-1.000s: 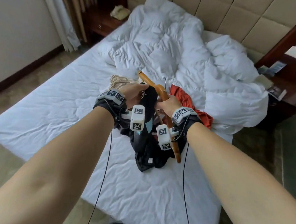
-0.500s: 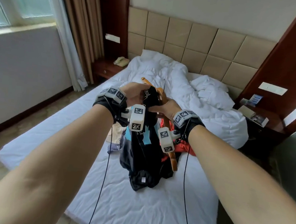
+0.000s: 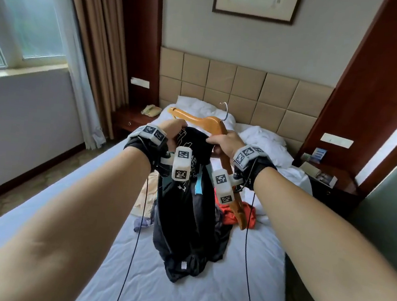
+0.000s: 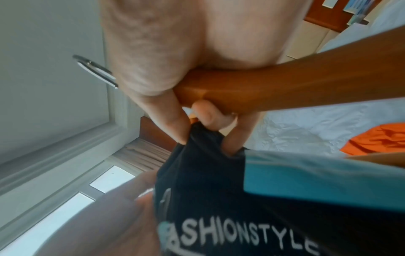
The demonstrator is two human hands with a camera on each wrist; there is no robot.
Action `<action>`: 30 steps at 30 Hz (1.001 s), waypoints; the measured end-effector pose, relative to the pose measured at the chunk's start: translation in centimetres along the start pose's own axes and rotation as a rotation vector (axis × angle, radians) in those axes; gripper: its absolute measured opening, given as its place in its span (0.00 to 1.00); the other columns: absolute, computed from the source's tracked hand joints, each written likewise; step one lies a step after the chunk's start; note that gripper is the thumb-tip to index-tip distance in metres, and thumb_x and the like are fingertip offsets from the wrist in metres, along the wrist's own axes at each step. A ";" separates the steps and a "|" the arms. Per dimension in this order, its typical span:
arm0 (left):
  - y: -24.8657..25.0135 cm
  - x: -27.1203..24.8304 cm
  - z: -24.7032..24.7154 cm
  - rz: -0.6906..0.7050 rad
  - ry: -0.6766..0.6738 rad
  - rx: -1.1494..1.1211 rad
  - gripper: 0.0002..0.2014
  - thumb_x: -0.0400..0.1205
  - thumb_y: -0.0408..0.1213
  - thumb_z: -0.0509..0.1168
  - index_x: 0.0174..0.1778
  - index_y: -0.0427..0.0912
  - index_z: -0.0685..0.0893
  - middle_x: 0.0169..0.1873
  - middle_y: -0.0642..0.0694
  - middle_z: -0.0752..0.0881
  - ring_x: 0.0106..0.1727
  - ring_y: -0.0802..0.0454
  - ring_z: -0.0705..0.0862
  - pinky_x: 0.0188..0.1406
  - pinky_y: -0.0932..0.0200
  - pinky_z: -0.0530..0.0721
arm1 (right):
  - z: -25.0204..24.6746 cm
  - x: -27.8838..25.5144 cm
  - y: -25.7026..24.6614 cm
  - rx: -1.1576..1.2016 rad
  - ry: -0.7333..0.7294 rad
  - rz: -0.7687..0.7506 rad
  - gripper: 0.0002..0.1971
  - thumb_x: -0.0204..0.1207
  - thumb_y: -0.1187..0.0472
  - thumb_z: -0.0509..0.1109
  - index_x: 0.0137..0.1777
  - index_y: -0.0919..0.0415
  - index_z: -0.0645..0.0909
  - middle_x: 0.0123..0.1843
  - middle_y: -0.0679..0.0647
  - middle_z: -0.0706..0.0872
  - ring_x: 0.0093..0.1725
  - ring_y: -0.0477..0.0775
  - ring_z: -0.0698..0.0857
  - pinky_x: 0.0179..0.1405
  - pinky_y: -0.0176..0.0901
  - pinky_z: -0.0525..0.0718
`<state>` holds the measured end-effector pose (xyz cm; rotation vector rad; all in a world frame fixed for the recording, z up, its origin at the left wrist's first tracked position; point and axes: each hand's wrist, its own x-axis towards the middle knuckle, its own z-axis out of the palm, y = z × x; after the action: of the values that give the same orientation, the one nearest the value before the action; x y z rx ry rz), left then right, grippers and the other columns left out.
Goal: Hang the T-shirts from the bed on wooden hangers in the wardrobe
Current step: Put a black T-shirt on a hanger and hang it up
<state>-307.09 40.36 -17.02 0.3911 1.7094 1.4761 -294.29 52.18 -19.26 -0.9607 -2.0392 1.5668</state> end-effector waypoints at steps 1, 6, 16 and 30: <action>0.3 0.2 -0.1 -0.027 -0.038 -0.015 0.11 0.85 0.40 0.56 0.44 0.36 0.77 0.34 0.39 0.80 0.38 0.43 0.81 0.46 0.52 0.78 | 0.1 -0.1 -0.5 0.005 -0.029 -0.008 0.04 0.76 0.66 0.74 0.42 0.64 0.81 0.19 0.52 0.76 0.24 0.50 0.79 0.50 0.54 0.92; 2.1 0.9 -1.4 0.027 -0.060 0.066 0.04 0.80 0.32 0.57 0.42 0.37 0.74 0.31 0.40 0.76 0.34 0.45 0.79 0.40 0.56 0.81 | 0.8 -0.2 -2.9 -0.008 -0.050 -0.060 0.03 0.75 0.70 0.73 0.45 0.67 0.81 0.24 0.53 0.81 0.25 0.47 0.77 0.40 0.42 0.92; 4.3 4.1 -5.6 0.251 0.038 0.132 0.06 0.76 0.22 0.60 0.40 0.36 0.80 0.31 0.37 0.80 0.24 0.47 0.82 0.25 0.64 0.81 | 2.8 3.6 -3.2 -0.067 0.079 -0.064 0.20 0.75 0.70 0.75 0.65 0.77 0.80 0.53 0.66 0.90 0.38 0.52 0.85 0.49 0.46 0.92; 8.1 5.3 -10.0 0.350 -0.096 -0.046 0.16 0.75 0.19 0.52 0.34 0.40 0.81 0.23 0.43 0.78 0.22 0.48 0.75 0.26 0.63 0.75 | 9.1 5.7 -2.8 -0.217 0.001 -0.090 0.17 0.70 0.73 0.79 0.57 0.67 0.79 0.37 0.60 0.85 0.29 0.51 0.85 0.32 0.38 0.84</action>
<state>-319.96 39.51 -11.80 0.7554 1.5831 1.7101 -305.06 49.68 -19.87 -0.9293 -2.2540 1.3194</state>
